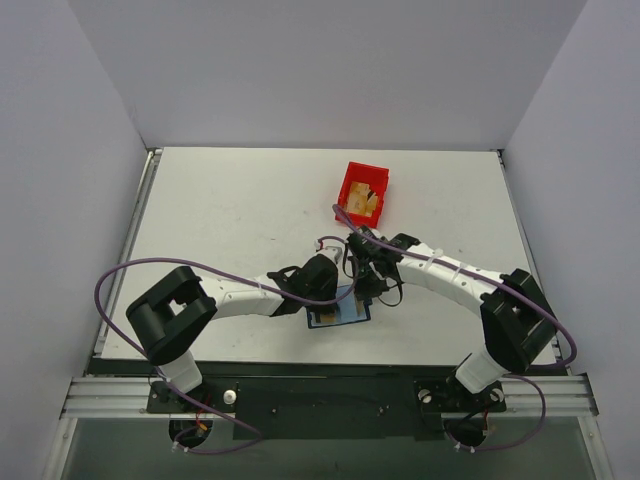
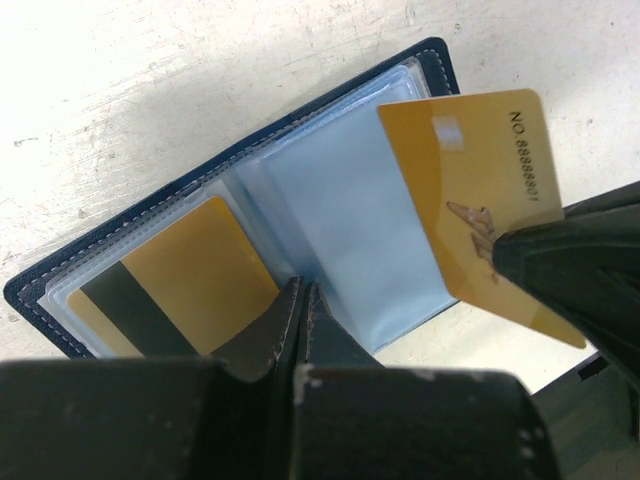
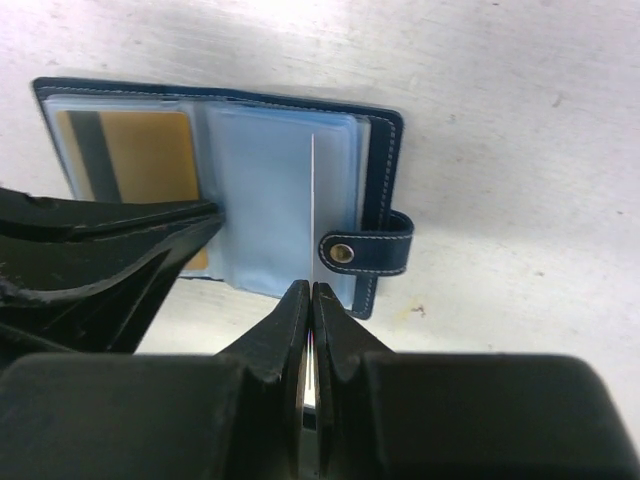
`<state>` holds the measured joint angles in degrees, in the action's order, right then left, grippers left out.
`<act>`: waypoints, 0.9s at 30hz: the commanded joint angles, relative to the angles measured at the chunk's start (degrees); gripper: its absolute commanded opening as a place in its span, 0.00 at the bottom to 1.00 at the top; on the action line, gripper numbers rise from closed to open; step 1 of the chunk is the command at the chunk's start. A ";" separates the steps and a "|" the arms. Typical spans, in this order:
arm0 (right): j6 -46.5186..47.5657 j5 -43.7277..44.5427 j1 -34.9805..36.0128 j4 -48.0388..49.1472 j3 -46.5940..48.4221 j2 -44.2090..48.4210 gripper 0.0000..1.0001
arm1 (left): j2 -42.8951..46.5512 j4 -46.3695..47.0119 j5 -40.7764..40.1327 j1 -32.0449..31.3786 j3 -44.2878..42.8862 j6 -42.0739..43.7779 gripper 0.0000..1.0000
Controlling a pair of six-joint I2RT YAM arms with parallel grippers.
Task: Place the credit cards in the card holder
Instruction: Turn over the card slot in the card holder.
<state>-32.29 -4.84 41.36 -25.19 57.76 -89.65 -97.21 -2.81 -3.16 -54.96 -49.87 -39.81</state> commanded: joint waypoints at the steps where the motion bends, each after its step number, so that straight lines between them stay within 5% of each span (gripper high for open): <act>1: 0.04 6.69 0.21 -5.57 1.57 0.35 0.00 | -0.17 0.44 -0.01 0.20 -0.32 0.00 0.00; 27: -0.49 -4.64 -1.20 4.71 -4.67 3.51 0.00 | -0.70 0.35 0.26 0.20 -0.76 0.17 0.00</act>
<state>-32.34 -5.76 40.51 -22.35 53.98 -88.40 -97.21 -2.81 -3.05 -54.96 -49.87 -39.81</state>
